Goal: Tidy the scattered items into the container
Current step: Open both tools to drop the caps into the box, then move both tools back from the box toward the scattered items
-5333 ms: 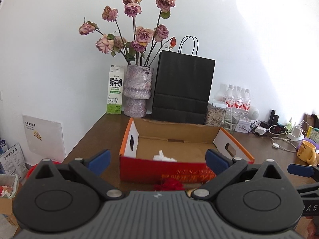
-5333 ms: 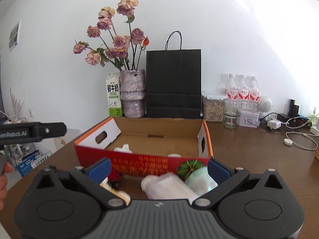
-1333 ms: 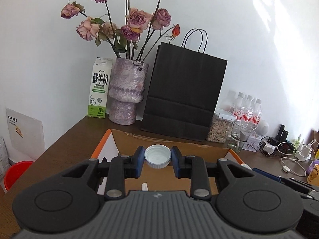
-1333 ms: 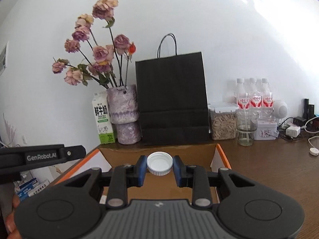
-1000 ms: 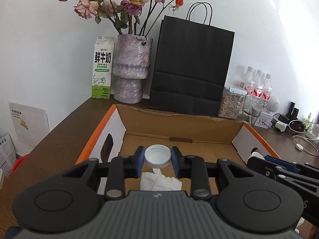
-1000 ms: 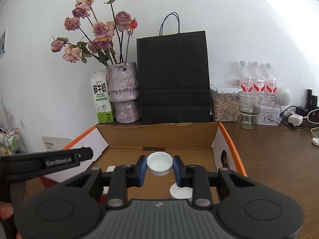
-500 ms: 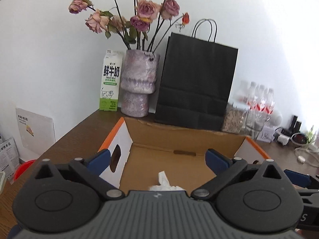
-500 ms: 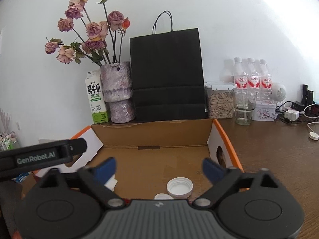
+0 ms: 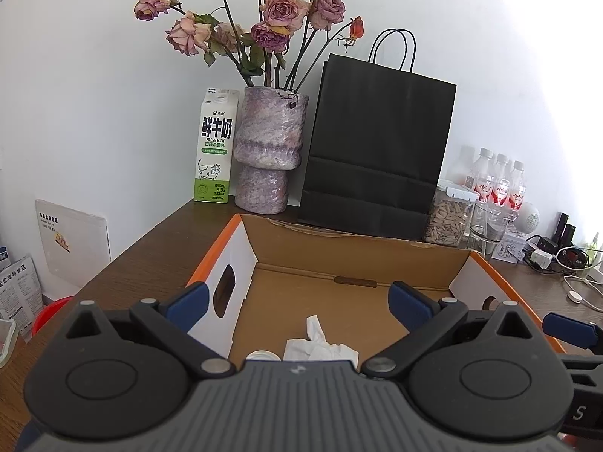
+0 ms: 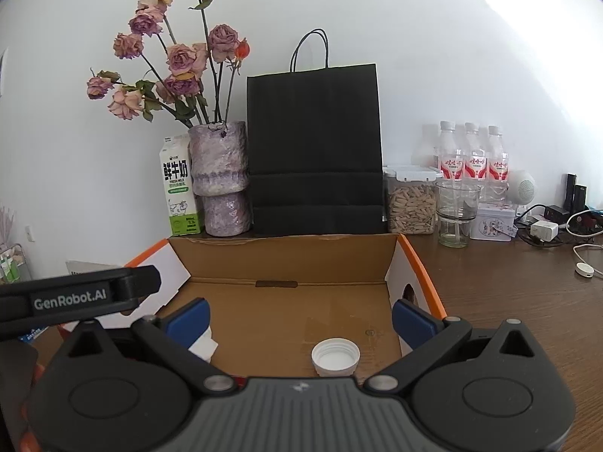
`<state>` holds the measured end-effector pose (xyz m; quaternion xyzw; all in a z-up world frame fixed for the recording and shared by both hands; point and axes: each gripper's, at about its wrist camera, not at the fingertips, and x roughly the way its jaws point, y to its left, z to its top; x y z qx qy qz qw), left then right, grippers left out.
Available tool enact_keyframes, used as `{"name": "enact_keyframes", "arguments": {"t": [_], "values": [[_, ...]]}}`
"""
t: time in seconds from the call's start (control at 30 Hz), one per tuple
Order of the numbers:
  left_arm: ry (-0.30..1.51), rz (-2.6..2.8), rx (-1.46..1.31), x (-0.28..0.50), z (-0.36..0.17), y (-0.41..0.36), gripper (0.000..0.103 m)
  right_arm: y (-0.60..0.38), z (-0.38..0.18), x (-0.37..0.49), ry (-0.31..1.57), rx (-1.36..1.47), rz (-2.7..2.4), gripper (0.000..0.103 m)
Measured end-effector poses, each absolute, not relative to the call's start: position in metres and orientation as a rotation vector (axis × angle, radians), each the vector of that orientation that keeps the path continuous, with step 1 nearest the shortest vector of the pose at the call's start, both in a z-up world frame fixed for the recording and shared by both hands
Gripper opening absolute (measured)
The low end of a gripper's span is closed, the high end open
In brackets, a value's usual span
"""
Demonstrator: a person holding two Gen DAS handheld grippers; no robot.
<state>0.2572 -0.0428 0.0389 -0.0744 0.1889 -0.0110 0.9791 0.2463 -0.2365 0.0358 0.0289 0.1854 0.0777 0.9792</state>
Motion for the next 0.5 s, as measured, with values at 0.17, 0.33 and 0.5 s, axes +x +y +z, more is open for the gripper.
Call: {"name": "enact_keyframes", "arguments": {"t": [0.17, 0.33, 0.5], "values": [[0.378, -0.022, -0.149, 0.256, 0.039, -0.043, 0.103, -0.236, 0.036, 0.246, 0.373, 0.058, 0.156, 0.103], [0.366, -0.031, -0.141, 0.254, 0.043, -0.046, 0.103, -0.236, 0.038, 0.245, 0.370, 0.057, 0.160, 0.103], [0.346, -0.043, -0.139, 0.251, 0.056, -0.051, 0.103, -0.236, 0.049, 0.241, 0.353, 0.047, 0.155, 0.103]]}}
